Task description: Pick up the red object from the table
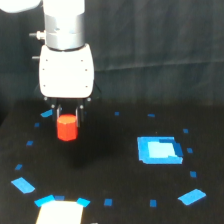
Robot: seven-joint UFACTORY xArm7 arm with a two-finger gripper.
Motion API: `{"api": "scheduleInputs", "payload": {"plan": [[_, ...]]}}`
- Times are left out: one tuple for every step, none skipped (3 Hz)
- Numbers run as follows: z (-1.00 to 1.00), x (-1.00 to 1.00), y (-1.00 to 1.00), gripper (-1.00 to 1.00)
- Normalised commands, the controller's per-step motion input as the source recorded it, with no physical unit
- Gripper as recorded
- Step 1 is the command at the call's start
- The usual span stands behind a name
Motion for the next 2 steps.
{"api": "scheduleInputs", "payload": {"plan": [[0.52,0.1,0.6,-0.82],[-0.68,0.25,-0.31,-0.9]]}}
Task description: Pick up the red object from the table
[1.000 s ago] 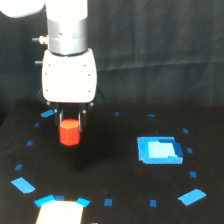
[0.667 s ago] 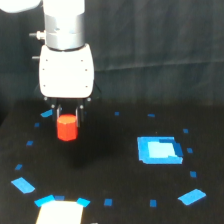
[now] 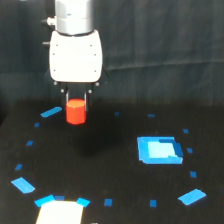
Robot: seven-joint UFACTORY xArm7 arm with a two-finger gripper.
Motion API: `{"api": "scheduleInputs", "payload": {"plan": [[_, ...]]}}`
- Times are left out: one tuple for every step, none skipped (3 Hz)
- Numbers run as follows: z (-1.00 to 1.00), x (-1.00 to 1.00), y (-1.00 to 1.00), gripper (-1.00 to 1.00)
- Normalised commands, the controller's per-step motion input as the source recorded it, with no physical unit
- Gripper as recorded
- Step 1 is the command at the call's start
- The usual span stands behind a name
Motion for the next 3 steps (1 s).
{"api": "scheduleInputs", "payload": {"plan": [[-1.0,-0.07,-0.23,-1.0],[0.31,-0.42,-0.94,-1.0],[0.94,-0.23,-0.58,-0.82]]}}
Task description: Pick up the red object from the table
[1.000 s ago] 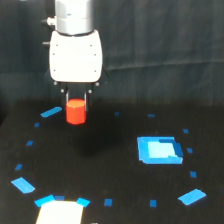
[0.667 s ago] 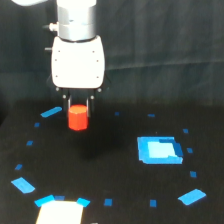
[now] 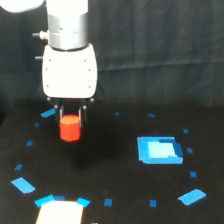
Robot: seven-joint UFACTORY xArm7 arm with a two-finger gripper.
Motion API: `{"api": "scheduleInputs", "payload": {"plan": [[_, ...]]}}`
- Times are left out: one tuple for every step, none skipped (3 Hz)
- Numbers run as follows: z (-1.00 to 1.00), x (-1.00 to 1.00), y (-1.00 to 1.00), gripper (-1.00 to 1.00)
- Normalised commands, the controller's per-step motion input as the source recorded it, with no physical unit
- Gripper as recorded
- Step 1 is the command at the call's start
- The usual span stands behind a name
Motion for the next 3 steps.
{"api": "scheduleInputs", "payload": {"plan": [[0.07,0.23,0.54,-0.98],[-0.51,0.19,-0.36,-0.79],[-0.43,0.2,-1.0,-0.79]]}}
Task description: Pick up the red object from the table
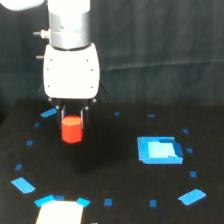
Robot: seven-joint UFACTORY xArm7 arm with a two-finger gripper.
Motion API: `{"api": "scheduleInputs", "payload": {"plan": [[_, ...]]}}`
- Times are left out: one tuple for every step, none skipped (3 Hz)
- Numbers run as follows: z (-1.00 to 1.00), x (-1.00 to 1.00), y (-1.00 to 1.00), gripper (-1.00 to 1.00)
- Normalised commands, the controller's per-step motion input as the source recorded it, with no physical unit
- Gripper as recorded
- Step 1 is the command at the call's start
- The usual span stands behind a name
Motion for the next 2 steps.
{"api": "scheduleInputs", "payload": {"plan": [[0.1,-0.09,-0.72,-1.0],[0.82,0.18,0.98,-1.0]]}}
